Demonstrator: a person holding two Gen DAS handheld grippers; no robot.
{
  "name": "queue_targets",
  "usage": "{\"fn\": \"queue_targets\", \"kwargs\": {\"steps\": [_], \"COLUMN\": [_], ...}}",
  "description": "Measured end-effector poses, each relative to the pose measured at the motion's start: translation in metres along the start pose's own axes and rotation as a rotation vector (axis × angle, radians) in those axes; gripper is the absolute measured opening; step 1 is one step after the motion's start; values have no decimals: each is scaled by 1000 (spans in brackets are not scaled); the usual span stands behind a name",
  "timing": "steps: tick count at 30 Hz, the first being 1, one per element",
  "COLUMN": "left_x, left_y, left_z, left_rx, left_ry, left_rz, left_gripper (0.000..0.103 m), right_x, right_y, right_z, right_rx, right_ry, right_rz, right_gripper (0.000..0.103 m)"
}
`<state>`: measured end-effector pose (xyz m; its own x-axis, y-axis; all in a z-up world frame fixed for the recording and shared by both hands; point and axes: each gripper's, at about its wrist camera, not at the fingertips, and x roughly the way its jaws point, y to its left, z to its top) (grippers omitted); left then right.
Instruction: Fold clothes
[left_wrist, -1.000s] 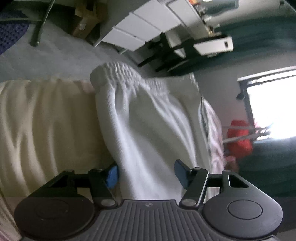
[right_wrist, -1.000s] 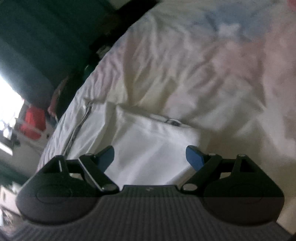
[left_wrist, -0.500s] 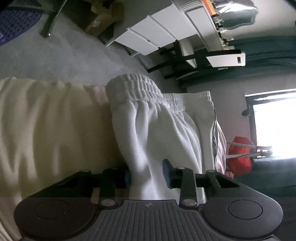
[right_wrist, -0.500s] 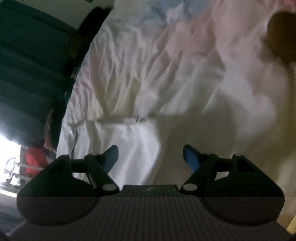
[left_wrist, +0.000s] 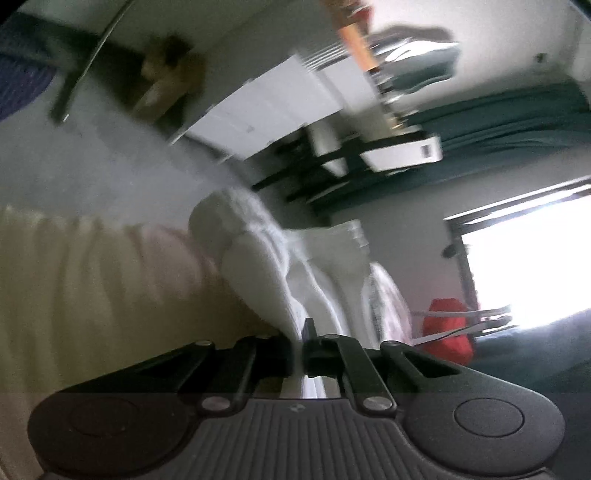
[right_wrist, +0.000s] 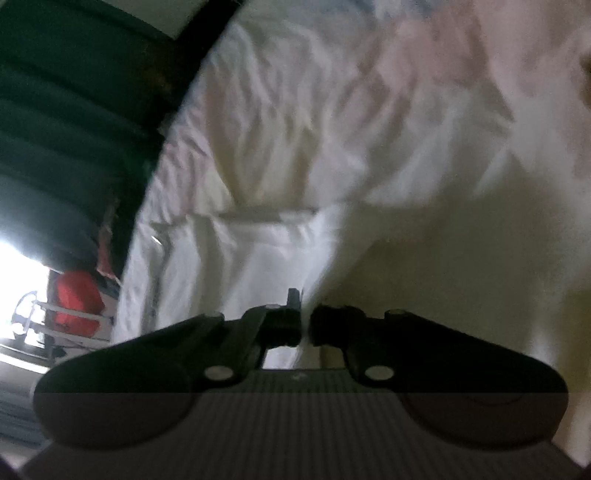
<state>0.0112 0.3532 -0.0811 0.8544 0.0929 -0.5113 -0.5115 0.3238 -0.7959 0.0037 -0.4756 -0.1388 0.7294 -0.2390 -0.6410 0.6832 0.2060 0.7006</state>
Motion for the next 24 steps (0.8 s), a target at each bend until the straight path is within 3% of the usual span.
{"fn": "queue_targets", "kwargs": {"steps": [3,8,13,19,24], "left_x": [-10,-11,12,91,197], "left_y": [-9,-35,-82,-160,-221], "left_z": [-2,0,7,18,15], "left_rx": [33,102,220,304,418], "left_ry": [-42,-80,-106,-105,-94], "left_rz": [-35,-54,-40,30,147], "left_gripper": [5,5,5,5,6], "right_x": [-18,-27,-13,57,147], "right_y": [10,25,76,179,248], "right_z": [2,12,24,35,25], "right_rx": [-76,-132,-234,-366,-502], "right_ry": [-77,-115,-149,-210,-237], "right_rz": [38,69,96,96,49], "right_gripper": [6,6,6,6,6]}}
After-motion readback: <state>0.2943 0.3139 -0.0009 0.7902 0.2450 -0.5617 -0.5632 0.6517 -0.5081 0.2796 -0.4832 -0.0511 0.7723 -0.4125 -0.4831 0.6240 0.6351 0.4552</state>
